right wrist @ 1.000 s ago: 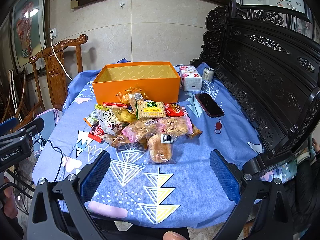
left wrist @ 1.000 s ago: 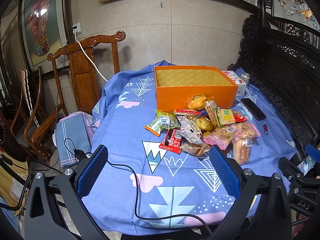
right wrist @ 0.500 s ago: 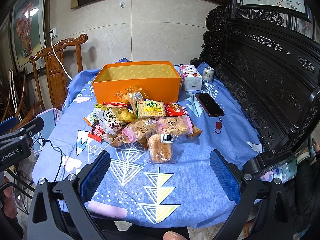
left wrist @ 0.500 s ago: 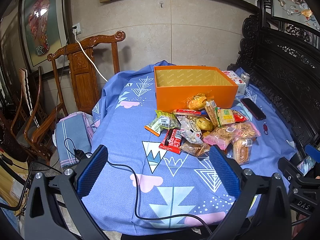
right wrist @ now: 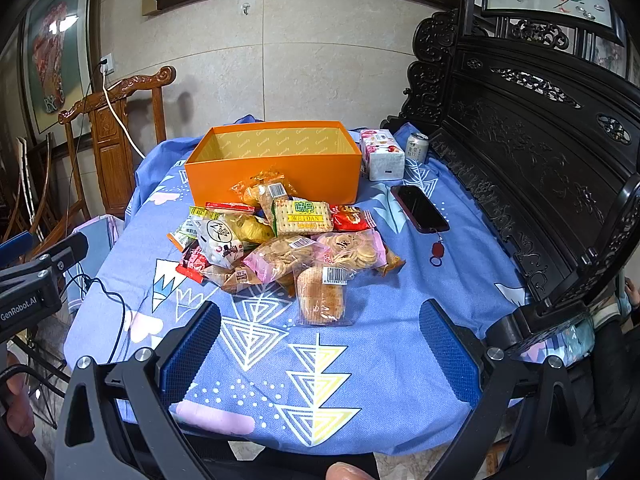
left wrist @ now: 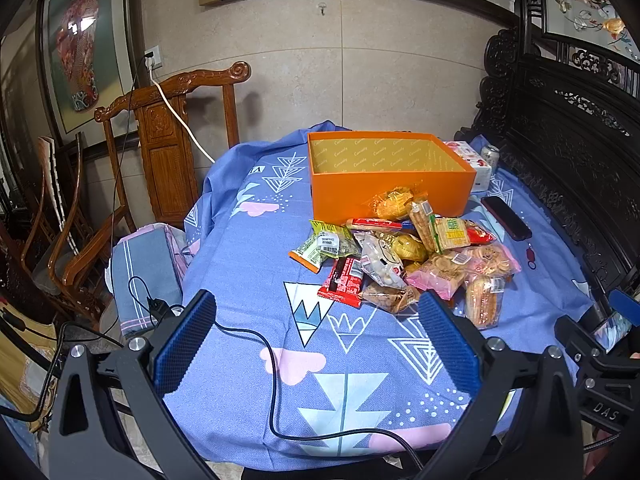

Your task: Organize snacks

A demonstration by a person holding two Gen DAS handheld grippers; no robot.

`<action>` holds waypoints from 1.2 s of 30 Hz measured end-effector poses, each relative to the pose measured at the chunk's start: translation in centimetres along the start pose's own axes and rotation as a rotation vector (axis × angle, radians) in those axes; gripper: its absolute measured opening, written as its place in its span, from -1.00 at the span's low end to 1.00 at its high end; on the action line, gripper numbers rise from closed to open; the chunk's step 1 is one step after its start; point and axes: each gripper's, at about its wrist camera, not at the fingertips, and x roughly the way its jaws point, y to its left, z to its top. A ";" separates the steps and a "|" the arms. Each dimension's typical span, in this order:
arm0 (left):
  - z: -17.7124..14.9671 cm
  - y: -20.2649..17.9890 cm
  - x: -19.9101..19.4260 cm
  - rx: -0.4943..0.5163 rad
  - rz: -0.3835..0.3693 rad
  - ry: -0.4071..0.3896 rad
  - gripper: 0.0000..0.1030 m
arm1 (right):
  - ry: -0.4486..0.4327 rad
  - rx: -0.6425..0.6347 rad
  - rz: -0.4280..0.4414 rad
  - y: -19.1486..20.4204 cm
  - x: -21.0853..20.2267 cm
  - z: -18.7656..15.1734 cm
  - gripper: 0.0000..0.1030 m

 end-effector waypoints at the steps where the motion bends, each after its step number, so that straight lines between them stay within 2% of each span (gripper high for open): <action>1: 0.0 0.0 0.0 0.000 -0.001 0.000 0.92 | 0.001 0.000 0.001 0.0 0.0 0.0 0.93; 11: -0.2 -0.2 0.7 0.001 -0.016 0.011 0.92 | 0.002 -0.001 0.005 0.0 0.9 -0.2 0.93; 14: -0.7 -0.3 2.6 0.009 -0.047 0.008 0.92 | -0.012 -0.011 0.015 -0.7 1.8 -0.7 0.93; 17: -1.1 -0.4 4.1 0.037 -0.076 -0.005 0.92 | -0.005 -0.017 0.037 -1.7 4.0 -1.2 0.93; 21: -1.6 -0.4 7.0 0.042 -0.091 0.027 0.92 | 0.054 -0.030 0.067 -2.3 7.6 -1.5 0.93; 26: -2.5 -0.2 10.5 0.046 -0.103 0.079 0.92 | 0.101 0.017 0.138 -2.7 12.5 -2.2 0.93; 34: -3.0 0.4 13.9 0.050 -0.090 0.118 0.92 | 0.164 0.022 0.105 -1.6 18.8 -1.9 0.93; 35: -2.9 0.3 14.3 0.049 -0.096 0.124 0.92 | 0.174 0.028 0.102 -1.6 19.3 -2.0 0.91; 36: -2.9 0.2 14.6 0.051 -0.099 0.127 0.92 | 0.189 0.039 0.103 -1.7 19.9 -2.0 0.79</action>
